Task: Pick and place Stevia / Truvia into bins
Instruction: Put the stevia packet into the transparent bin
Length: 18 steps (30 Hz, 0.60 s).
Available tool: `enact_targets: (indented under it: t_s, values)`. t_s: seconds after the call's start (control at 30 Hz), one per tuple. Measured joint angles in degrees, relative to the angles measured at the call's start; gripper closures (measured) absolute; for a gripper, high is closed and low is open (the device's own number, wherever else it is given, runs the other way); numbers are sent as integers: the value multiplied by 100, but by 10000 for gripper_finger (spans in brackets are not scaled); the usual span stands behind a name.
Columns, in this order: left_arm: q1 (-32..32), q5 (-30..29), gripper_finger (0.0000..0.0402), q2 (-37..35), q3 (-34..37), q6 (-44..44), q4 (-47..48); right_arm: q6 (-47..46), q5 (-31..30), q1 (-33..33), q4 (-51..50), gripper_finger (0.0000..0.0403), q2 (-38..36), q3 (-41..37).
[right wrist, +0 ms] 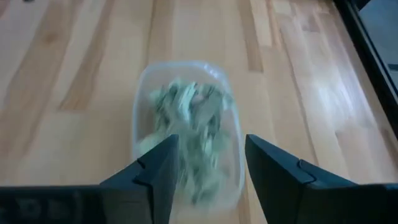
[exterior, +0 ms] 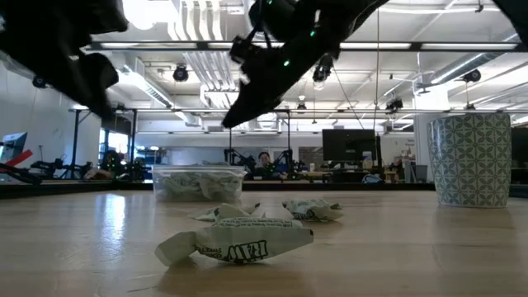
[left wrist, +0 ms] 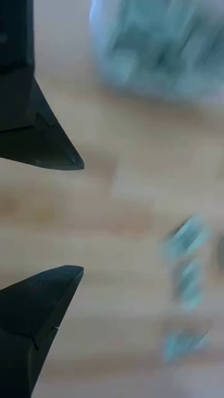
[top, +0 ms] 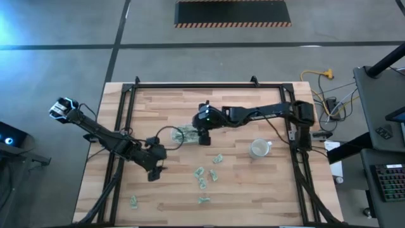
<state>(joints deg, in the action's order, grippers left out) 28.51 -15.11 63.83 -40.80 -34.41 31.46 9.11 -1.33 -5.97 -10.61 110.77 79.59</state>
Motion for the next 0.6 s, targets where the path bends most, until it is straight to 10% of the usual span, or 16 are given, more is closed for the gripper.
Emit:
enact_targets:
  t_s: [0.2, 0.6]
  values:
    - [529, 1147, 155, 56, 0, -748, 94, 216, 178, 238, -984, 237, -679, -492]
    - [2242, 1290, 155, 746, -192, -4736, 103, 147, 590, 565, 14, 249, -1764, -2292]
